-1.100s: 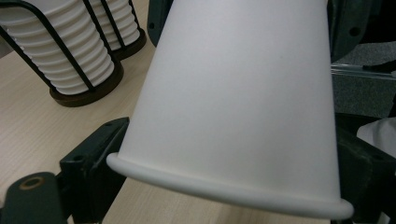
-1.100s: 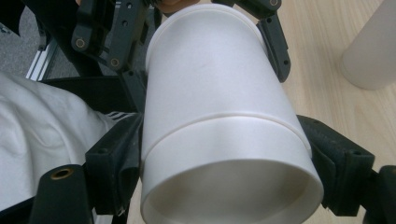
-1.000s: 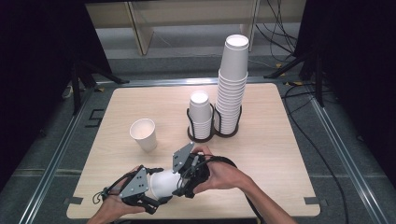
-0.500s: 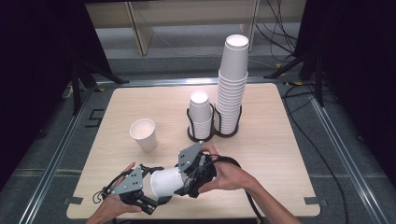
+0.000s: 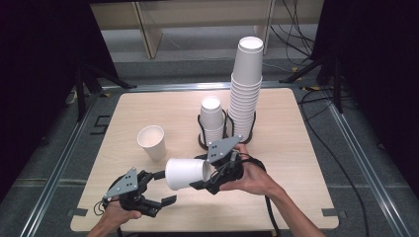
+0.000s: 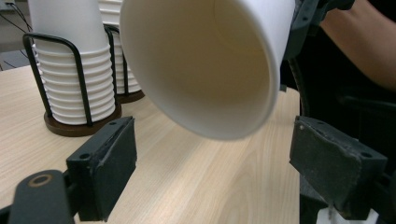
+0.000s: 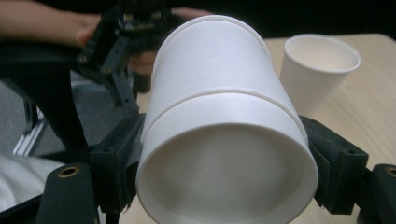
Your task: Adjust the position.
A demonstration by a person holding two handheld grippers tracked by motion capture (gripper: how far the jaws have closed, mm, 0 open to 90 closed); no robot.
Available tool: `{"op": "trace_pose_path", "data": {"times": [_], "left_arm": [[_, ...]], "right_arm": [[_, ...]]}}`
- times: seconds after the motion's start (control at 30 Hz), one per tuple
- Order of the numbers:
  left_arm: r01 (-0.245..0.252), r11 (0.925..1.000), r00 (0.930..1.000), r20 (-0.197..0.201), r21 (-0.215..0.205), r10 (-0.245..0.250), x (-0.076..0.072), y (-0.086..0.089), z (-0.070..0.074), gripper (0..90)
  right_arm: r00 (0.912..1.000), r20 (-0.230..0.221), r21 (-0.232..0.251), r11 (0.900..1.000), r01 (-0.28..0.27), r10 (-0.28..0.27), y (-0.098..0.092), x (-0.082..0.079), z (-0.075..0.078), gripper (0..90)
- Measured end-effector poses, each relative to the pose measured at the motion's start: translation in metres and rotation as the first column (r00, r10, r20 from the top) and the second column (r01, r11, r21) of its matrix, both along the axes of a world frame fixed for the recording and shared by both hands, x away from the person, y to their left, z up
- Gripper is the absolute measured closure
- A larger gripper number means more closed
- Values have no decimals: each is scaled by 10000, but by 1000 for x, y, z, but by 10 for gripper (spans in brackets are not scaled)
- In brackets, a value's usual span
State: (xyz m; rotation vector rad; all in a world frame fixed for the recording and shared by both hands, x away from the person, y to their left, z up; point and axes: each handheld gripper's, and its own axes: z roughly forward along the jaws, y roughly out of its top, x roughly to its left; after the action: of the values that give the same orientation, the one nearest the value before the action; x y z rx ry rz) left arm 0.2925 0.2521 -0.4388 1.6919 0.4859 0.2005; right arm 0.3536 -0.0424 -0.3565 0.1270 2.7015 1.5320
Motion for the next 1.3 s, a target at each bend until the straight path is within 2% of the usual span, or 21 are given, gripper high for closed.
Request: {"op": "trace_pose_path", "data": {"times": [0.03,0.1,0.13,0.17,0.2,0.27,0.43,0.5,0.53,0.63,0.67,0.7,0.77,0.8,0.83,0.87,0.93,1.03,1.17,1.23,1.3], "left_arm": [[-87,9999,10000,-22,-80,87,0,1,0,146],[-100,9986,9999,-142,-518,93,1,0,0,146],[-129,9975,9998,-125,-695,121,1,0,-1,146],[-304,9981,9993,-230,-539,292,1,1,1,146],[-315,9979,9993,-211,-560,304,1,1,1,146],[-432,9974,9989,-213,-571,421,1,0,1,146],[-397,9980,9992,-114,-502,391,0,-1,1,146],[-328,9985,9994,-94,-444,324,-1,-2,2,140],[-320,9986,9995,-80,-422,317,-1,-2,2,141],[-202,9990,9998,62,-403,204,-2,-4,2,130],[-210,9994,9997,82,-271,212,-3,-5,2,127],[-218,9995,9997,83,-232,220,-3,-5,2,121],[-99,9990,9996,246,-429,109,-3,-8,1,110],[-126,9993,9994,306,-341,137,-3,-9,1,100],[-203,9998,9991,358,-63,205,-4,-8,2,83],[-213,9998,9989,406,-21,213,-5,-8,3,71],[-169,9998,9986,489,-141,176,-5,-8,4,42],[-131,9999,9977,663,-59,135,-6,-8,5,15],[-27,9999,9967,810,-132,38,-8,-8,5,19],[42,10000,9959,901,-81,-35,-8,-8,6,34],[51,10000,9957,930,-67,-45,-8,-8,6,33]], "right_arm": [[9998,-217,142,9999,16,-13,-1,0,0,241],[10000,-72,471,9989,63,-60,-4,1,0,241],[9997,-235,570,9984,63,-50,-5,0,0,241],[9999,-95,729,9973,75,-68,-6,1,0,241],[9994,-352,815,9967,21,8,-6,0,-1,241],[9997,-238,986,9951,-44,68,-5,1,-3,241],[9990,-324,997,9946,-289,322,-1,-2,-9,241],[9974,-528,945,9946,-435,486,1,-3,-11,241],[9981,-362,968,9943,-454,491,2,-3,-12,241],[9970,-458,933,9940,-573,618,5,-4,-13,241],[9966,-512,944,9937,-602,653,6,-4,-15,241],[9966,-393,911,9935,-680,718,7,-4,-15,241],[9958,-455,904,9931,-750,793,9,-4,-17,241],[9947,-706,871,9939,-681,744,10,-5,-18,241],[9943,-567,902,9923,-849,903,11,-5,-19,241],[9937,-588,905,9919,-896,951,12,-5,-19,241],[9921,-614,892,9906,-1040,1097,14,-5,-20,241],[9899,-714,872,9894,-1159,1223,16,-6,-22,241],[9879,-777,881,9879,-1272,1342,19,-6,-26,241],[9843,-1046,827,9876,-1336,1420,21,-7,-28,241],[9847,-971,861,9869,-1366,1448,22,-6,-30,241]]}}
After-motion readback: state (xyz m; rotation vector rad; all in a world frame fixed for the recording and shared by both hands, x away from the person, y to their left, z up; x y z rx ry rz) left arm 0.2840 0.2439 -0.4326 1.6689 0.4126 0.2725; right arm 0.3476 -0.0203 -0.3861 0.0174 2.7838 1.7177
